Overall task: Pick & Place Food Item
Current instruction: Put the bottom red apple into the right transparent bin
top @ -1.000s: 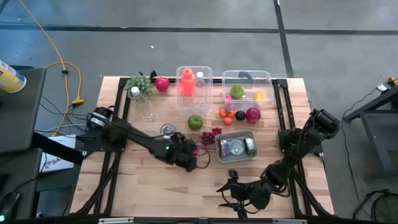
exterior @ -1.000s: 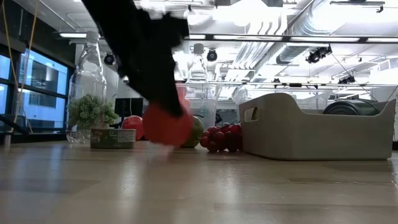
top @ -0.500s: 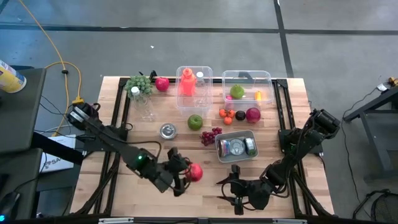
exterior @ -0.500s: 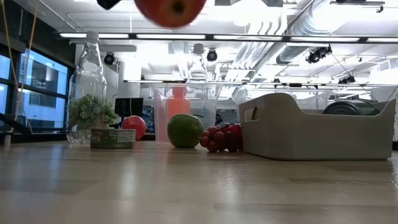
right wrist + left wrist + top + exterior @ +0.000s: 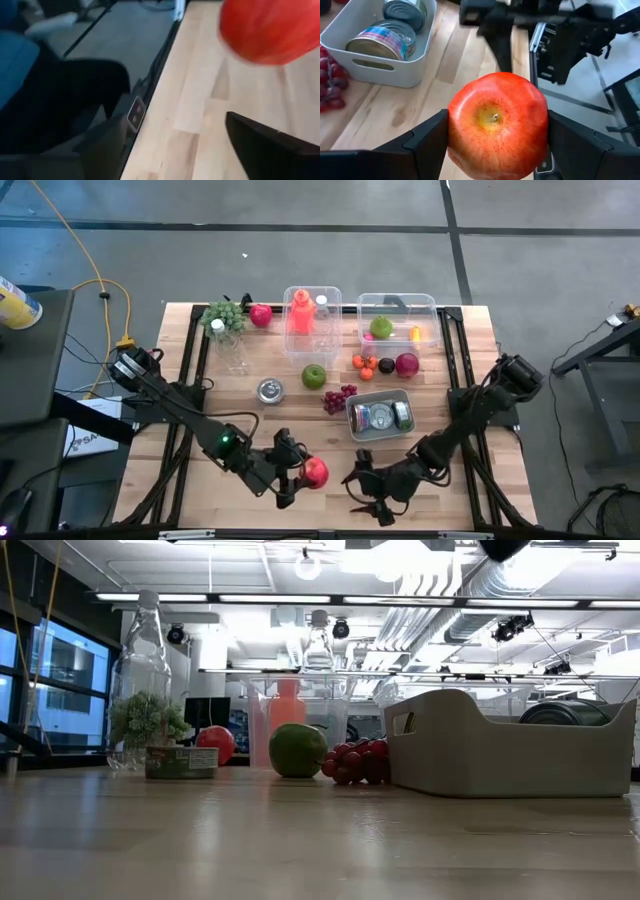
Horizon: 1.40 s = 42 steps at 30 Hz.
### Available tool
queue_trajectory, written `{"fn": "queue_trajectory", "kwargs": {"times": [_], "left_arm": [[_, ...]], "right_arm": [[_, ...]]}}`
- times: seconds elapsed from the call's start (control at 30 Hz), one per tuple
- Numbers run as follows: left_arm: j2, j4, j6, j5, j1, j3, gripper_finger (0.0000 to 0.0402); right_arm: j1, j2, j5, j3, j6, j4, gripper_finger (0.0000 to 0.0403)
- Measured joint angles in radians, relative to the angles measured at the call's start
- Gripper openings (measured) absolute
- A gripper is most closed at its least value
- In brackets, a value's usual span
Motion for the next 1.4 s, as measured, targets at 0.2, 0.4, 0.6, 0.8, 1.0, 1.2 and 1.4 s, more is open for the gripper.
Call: {"fn": "queue_trajectory", "kwargs": {"times": [0.2,0.4,0.6,0.8,1.0,1.2,1.4], "left_arm": [[0.000,0.006,-0.025,0.002,-0.008,0.000,0.0283],[0.000,0.006,-0.071,0.003,-0.009,0.000,0.0283],[0.013,0.009,-0.075,0.003,-0.016,0.000,0.0283],[0.032,0.007,-0.106,0.003,-0.019,-0.001,0.0283],[0.036,0.026,-0.107,-0.012,-0.011,-0.001,0.0284],[0.048,0.073,-0.071,-0.015,0.010,-0.001,0.0284],[0.050,0.075,-0.066,-0.012,0.032,0.000,0.0284]], "right_arm": [[-0.036,0.049,-0.015,0.000,-0.020,-0.002,0.0392],[-0.076,0.075,0.024,0.000,-0.082,-0.011,0.0366],[-0.076,0.075,0.216,0.000,-0.294,-0.005,0.0358],[-0.033,0.075,0.339,0.000,-0.454,0.046,0.0358],[-0.001,0.074,0.409,0.000,-0.623,0.197,0.0358],[-0.012,0.076,0.407,0.000,-0.664,0.234,0.0358],[-0.026,0.096,0.385,0.000,-0.780,0.282,0.0358]]}}
